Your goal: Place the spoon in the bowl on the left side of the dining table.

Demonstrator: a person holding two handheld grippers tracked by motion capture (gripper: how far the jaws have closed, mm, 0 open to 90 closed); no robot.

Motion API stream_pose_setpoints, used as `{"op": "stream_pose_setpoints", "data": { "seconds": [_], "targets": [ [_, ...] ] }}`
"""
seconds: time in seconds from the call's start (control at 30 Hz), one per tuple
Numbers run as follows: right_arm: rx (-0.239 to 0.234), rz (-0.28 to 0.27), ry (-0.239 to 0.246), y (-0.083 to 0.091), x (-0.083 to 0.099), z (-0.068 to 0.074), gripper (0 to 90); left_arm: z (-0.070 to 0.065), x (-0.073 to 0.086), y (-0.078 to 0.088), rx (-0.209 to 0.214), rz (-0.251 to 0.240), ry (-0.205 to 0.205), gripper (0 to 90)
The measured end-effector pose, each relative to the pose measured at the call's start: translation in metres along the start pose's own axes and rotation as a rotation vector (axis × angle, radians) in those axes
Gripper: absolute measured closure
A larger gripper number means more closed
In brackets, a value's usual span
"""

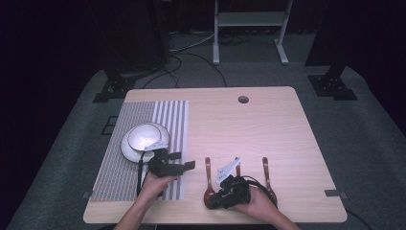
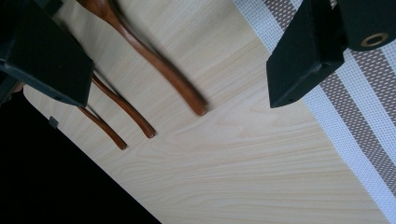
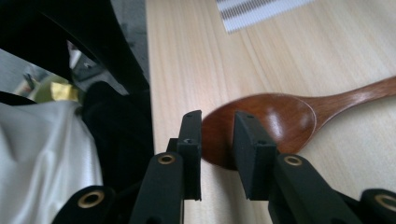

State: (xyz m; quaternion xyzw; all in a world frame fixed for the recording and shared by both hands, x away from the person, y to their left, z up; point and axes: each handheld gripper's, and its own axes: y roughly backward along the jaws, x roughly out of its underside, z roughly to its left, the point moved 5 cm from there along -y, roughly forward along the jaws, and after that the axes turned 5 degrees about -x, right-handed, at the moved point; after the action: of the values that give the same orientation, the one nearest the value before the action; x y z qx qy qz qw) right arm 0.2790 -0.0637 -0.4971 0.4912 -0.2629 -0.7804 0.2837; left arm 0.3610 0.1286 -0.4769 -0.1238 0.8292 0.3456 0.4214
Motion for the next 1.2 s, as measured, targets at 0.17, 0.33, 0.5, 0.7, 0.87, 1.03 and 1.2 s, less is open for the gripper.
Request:
{"op": "stream_pose_setpoints", "data": {
  "seconds": [0.17,0.33,0.5,0.7,0.87,1.03,1.2],
  "targets": [
    [0.056,0.013,0.036,-0.006,0.003,0.000,70.1,-0.002,0.001,-0.003,0.013,0.006,0.014,6.7],
    [0.105,0.013,0.084,-0.008,0.004,0.004,70.1,-0.007,0.003,-0.012,0.034,0.035,0.017,6.6],
    [0.128,0.025,0.118,-0.008,0.003,0.007,70.2,-0.015,0.004,-0.021,0.050,0.053,0.017,6.7],
    [0.156,0.031,0.145,-0.009,0.003,0.010,70.2,-0.020,0.002,-0.035,0.075,0.064,0.078,13.1],
    [0.169,0.039,0.164,-0.010,0.003,0.011,70.2,-0.020,0.001,-0.040,0.070,0.075,0.116,26.0],
    [0.171,0.034,0.175,-0.010,0.004,0.012,70.1,-0.021,-0.001,-0.043,0.083,0.074,0.085,42.5],
    [0.176,0.036,0.187,-0.010,0.004,0.012,70.1,-0.023,-0.003,-0.050,0.120,0.076,0.093,50.1]
  ]
}}
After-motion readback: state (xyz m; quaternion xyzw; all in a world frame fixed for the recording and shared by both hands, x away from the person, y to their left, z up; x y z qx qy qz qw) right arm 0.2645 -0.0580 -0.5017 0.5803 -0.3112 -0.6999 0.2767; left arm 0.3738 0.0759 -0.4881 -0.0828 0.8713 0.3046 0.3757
